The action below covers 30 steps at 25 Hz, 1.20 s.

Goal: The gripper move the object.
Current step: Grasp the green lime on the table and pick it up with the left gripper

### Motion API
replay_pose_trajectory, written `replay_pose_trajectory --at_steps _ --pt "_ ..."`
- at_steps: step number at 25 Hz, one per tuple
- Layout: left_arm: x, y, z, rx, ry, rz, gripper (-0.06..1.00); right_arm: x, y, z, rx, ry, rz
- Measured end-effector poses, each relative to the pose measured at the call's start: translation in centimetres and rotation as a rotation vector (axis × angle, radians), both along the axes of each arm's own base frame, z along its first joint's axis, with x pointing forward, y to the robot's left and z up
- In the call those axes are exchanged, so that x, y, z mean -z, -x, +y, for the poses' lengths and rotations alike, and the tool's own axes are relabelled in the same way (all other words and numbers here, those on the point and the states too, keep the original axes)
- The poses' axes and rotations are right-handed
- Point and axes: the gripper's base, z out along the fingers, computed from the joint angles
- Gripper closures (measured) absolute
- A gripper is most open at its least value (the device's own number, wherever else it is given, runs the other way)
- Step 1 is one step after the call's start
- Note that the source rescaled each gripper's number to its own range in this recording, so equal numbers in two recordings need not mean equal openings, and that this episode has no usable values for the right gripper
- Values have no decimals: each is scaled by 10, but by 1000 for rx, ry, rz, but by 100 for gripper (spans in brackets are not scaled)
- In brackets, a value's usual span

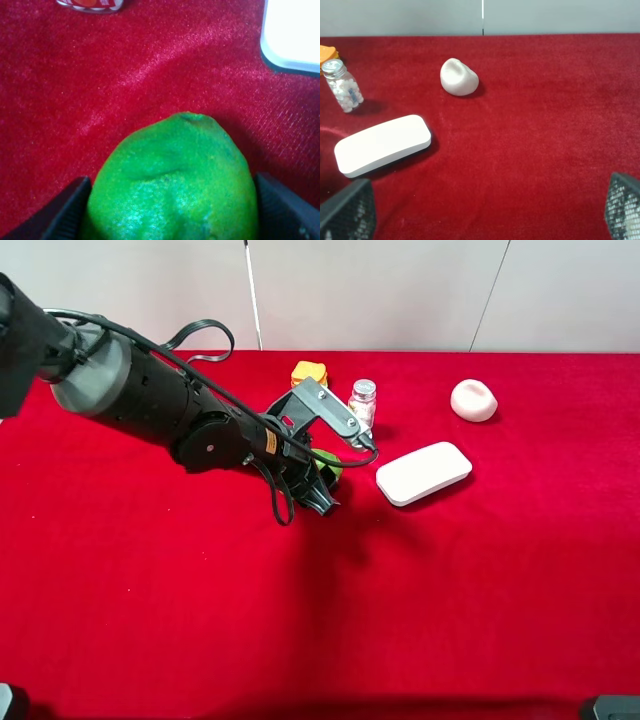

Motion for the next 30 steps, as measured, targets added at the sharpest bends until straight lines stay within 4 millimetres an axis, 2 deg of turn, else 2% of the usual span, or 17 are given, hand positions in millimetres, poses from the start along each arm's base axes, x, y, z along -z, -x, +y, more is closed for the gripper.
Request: replay_pose_trajectory --at_steps 8,10,12,19,20,24,30 --pt "-1 -1 -1 2 18 -14 94 0 0 0 0 0 0" --pt "-2 -1 -1 2 20 -16 91 0 0 0 0 0 0" --pt "-2 -1 -2 2 23 -18 79 0 0 0 0 0 0" --pt "-3 -1 -2 3 33 -26 11 0 0 0 0 0 0" --pt "-3 -1 -2 3 33 -26 5 0 0 0 0 0 0" --pt "-3 -1 -2 3 33 -26 -4 0 0 0 0 0 -1" --pt "-3 -2 -2 4 35 -27 -5 0 0 0 0 0 -1"
